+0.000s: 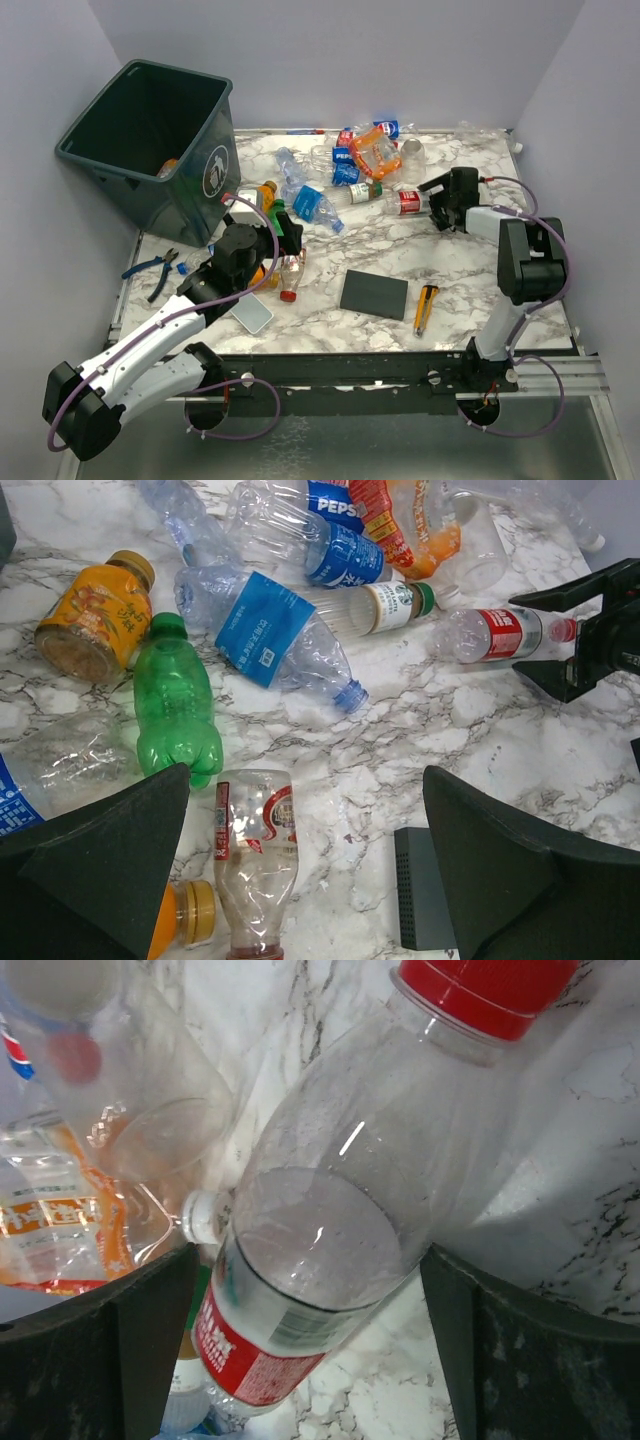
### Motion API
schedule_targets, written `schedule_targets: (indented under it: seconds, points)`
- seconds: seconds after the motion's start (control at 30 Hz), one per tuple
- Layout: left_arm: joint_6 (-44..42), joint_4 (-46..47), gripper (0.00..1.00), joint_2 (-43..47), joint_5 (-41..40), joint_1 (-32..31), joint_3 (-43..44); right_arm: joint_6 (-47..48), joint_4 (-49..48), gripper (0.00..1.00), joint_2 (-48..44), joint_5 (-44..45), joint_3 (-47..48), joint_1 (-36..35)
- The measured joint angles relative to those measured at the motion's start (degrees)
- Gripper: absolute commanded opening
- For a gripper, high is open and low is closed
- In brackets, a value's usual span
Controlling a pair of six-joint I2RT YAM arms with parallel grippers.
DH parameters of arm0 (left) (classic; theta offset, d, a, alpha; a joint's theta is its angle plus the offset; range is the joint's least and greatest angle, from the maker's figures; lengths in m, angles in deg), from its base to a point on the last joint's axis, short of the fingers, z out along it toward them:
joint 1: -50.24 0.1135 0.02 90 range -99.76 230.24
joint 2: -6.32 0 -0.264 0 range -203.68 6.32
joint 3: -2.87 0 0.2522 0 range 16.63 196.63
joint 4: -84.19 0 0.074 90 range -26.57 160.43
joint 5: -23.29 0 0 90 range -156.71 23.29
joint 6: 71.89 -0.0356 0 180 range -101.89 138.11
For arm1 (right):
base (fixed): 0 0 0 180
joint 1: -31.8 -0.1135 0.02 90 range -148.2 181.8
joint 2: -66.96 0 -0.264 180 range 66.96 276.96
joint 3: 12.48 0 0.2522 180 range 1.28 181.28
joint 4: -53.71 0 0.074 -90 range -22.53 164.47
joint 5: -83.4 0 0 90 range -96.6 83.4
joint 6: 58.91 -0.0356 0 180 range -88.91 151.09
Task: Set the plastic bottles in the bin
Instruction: Pick up the plastic bottle at the center of the board.
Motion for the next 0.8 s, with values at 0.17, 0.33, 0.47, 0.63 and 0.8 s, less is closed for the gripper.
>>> schedule_targets:
  seconds: [0.17, 0.33, 0.47, 0.63, 0.8]
  points:
    - [0.0, 0.0, 0.99, 0.15, -0.48, 0.0, 0.0, -0.42, -1.11, 0.82, 3.06, -0.11, 1.64, -0.28]
    - [0.0, 0.02, 0.99, 0.48, -0.74, 0.02, 0.0, -0.09, -2.51, 0.59, 3.37, -0.17, 0.72, -0.66]
    - [-0.02, 0.02, 0.99, 0.48, -0.9, 0.0, 0.0, 0.07, -5.11, 0.49, 3.19, -0.5, -1.18, -1.07]
    - [0.0, 0.02, 0.99, 0.48, -0.96, 0.0, -0.02, 1.75, -6.23, 0.46, -1.05, -0.87, -5.99, -1.42]
    - [0.02, 0.35, 0.99, 0.63, -1.88, 0.0, -0.07, 8.66, -1.57, 0.45, -15.47, -0.83, -11.78, -3.5]
